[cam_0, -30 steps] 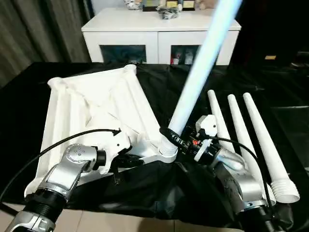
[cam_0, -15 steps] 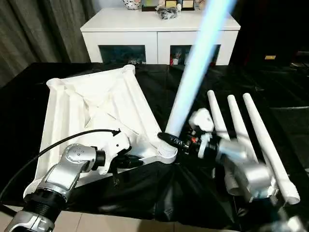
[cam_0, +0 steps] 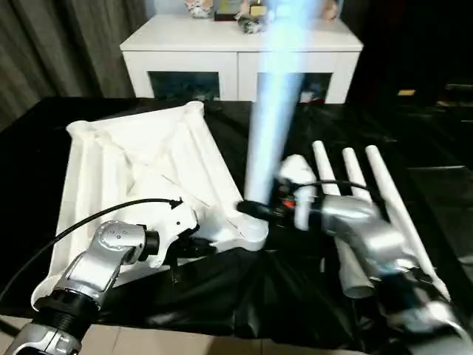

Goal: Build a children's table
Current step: Insert table leg to table base

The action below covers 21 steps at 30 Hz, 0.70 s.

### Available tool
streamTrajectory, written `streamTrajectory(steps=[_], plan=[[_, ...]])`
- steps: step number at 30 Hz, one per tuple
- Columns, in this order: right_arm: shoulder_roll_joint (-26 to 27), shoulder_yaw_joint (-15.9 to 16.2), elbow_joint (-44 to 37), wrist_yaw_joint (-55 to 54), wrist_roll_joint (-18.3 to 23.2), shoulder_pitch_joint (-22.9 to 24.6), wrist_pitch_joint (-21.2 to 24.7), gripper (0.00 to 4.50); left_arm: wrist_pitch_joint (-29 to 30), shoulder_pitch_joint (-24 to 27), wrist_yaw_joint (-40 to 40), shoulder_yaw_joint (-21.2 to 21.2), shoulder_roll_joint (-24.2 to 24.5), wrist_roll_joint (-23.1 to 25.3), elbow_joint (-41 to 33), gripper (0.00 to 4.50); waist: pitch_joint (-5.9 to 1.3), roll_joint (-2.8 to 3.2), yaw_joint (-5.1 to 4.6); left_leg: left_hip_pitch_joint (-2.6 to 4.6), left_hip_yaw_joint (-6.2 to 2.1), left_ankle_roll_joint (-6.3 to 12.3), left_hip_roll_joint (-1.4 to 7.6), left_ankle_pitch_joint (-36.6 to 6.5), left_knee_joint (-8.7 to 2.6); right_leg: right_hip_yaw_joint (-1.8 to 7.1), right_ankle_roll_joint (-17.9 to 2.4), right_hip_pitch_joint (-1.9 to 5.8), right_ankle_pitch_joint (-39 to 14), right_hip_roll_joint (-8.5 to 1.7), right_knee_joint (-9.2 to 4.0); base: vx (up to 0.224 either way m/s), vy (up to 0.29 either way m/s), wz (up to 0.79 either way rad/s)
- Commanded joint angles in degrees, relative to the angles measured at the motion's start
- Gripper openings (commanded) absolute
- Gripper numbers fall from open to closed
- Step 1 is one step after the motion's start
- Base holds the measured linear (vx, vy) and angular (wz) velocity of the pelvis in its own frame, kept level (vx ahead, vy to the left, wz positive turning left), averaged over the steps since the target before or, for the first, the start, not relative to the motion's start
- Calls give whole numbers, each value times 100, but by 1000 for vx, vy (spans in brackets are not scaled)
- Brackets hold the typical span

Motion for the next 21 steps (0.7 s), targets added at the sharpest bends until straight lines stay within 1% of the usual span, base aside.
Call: streamTrajectory(steps=[1, 2, 3, 5, 6, 7, 8, 9, 10, 13, 14, 17, 19, 20, 21], plan=[[-32, 274, 756, -252, -408, 241, 334, 182, -25, -75, -22, 11, -31, -11, -20, 0, -85, 4, -27, 61, -275, -352, 368, -2928, -597, 274, -723, 2, -3194, -438, -629, 0, 0, 0], [-7, 308, 790, -241, -430, 208, 325, 182, -19, -74, -23, 10, -28, -12, -22, 0, -85, 25, -35, 69, -282, -358, 367, -2999, -602, 275, -694, -10, -3229, -438, -636, 0, 0, 0], [15, 337, 793, -209, -430, 190, 346, 182, -13, -73, -26, 5, -21, -9, -24, 0, -83, 2, -45, 76, -280, -354, 366, -3058, -601, 278, -687, -27, -3254, -434, -650, 0, 0, 0], [49, 340, 790, -158, -400, 180, 385, 182, -4, -73, -24, 7, -19, -4, -28, 0, -80, 9, -46, 76, -287, -361, 368, -3105, -609, 279, -676, -32, -3267, -436, -655, 0, 0, 0], [46, 326, 772, -115, -392, 213, 393, 182, 0, -67, -21, 15, -15, -7, -30, 0, -86, -22, -44, 68, -284, -351, 373, -3065, -615, 282, -690, -25, -3163, -437, -655, 0, 0, 0], [44, 324, 774, -109, -398, 222, 387, 182, 0, -65, -22, 17, -13, -8, -30, 0, -86, -22, -44, 68, -284, -351, 373, -3065, -615, 282, -690, -25, -3163, -437, -655, 0, 0, 0], [37, 326, 792, -96, -415, 246, 365, 182, -4, -60, -21, 24, -7, -10, -24, 0, -92, -9, -35, 64, -275, -341, 377, -2988, -623, 286, -742, -19, -2983, -435, -643, 0, 0, 0], [34, 329, 807, -91, -422, 255, 352, 182, -7, -57, -20, 27, -5, -10, -20, 0, -93, -9, -33, 63, -272, -341, 378, -2970, -625, 289, -761, -19, -2920, -432, -638, 0, 0, 0], [1, 354, 815, -68, -439, 302, 347, 182, -10, -51, -13, 32, -3, -8, -13, 0, -91, -23, -29, 74, -256, -335, 377, -2960, -622, 295, -794, -33, -2862, -427, -641, 0, 0, 0], [-56, 408, 855, -28, -491, 411, 310, 182, -4, -39, 4, 42, 9, -12, -7, 0, -83, -22, -23, 85, -254, -323, 376, -2974, -619, 302, -795, -42, -2948, -436, -648, 0, 0, 0], [-50, 404, 878, -40, -500, 427, 300, 182, -4, -36, 6, 46, 13, -10, -10, 0, -82, -25, -24, 79, -255, -320, 374, -2980, -620, 302, -787, -39, -2968, -436, -650, 0, 0, 0], [-21, 378, 933, -91, -518, 469, 281, 182, -10, -30, 10, 63, 21, -7, -6, 0, -77, -23, -23, 92, -258, -322, 375, -3037, -622, 304, -746, -55, -3078, -436, -665, 0, 0, 0], [-14, 368, 946, -113, -526, 493, 267, 182, -9, -28, 16, 72, 24, -8, -4, 0, -73, -17, -23, 91, -261, -320, 374, -3061, -625, 307, -725, -60, -3131, -440, -676, 0, 0, 0], [6, 345, 957, -166, -531, 513, 252, 182, -11, -29, 17, 82, 31, -10, 1, 0, -71, 0, -23, 89, -269, -328, 375, -3088, -630, 305, -709, -58, -3156, -439, -675, 0, 0, 0], [17, 331, 960, -190, -534, 516, 247, 182, -13, -31, 15, 84, 34, -10, 5, 0, -69, -3, -26, 99, -272, -334, 374, -3148, -632, 301, -691, -69, -3201, -435, -682, 0, 0, 0]])
